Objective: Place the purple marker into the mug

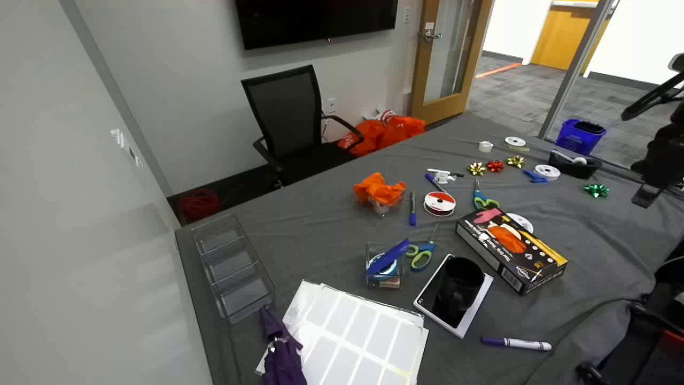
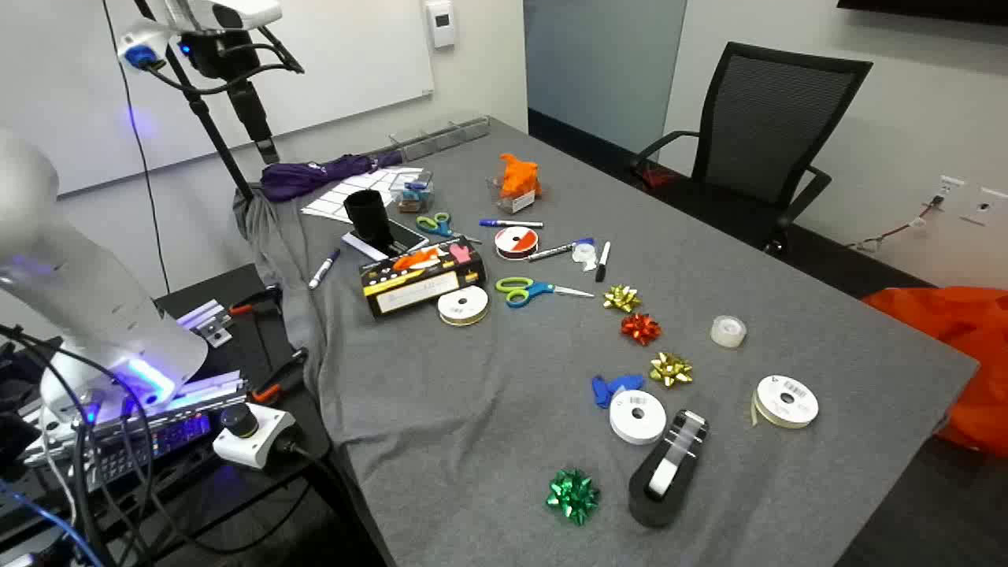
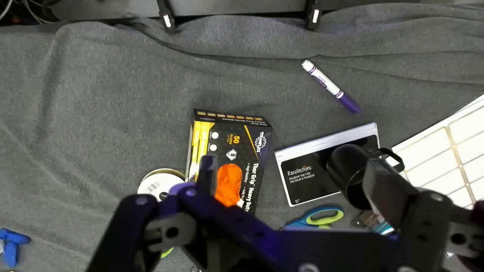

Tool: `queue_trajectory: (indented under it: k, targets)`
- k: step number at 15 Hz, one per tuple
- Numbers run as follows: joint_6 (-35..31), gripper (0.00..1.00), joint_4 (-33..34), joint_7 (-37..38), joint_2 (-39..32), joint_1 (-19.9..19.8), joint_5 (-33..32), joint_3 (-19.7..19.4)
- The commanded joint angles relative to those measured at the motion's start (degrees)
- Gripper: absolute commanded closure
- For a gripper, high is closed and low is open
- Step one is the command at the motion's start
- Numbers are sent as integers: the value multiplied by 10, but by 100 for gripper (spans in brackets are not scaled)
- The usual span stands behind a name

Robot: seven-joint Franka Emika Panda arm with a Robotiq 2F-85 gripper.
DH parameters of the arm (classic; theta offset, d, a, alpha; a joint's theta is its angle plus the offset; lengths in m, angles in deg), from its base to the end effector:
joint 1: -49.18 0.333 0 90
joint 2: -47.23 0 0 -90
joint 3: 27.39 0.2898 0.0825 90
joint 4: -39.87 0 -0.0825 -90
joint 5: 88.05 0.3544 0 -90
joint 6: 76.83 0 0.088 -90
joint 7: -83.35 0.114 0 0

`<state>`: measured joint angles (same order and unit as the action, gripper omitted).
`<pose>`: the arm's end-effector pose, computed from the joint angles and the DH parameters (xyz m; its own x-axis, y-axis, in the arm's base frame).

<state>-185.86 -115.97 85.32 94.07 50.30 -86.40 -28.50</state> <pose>0.2951 0.0026 0.4401 0.9993 -0.0374 -0.0013 -0.0375 -0.9984 -0.0413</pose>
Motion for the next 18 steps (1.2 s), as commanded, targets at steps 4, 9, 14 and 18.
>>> queue_trajectory:
  k: [4, 9, 14, 18]
  targets:
    - [1, 0, 1, -3, 0, -5, 3, 4]
    - [1, 0, 1, -3, 0, -5, 3, 4]
    - [1, 0, 1, -3, 0, -5, 3, 4]
    - [-19, 0, -9, -8, -10, 5, 10, 8]
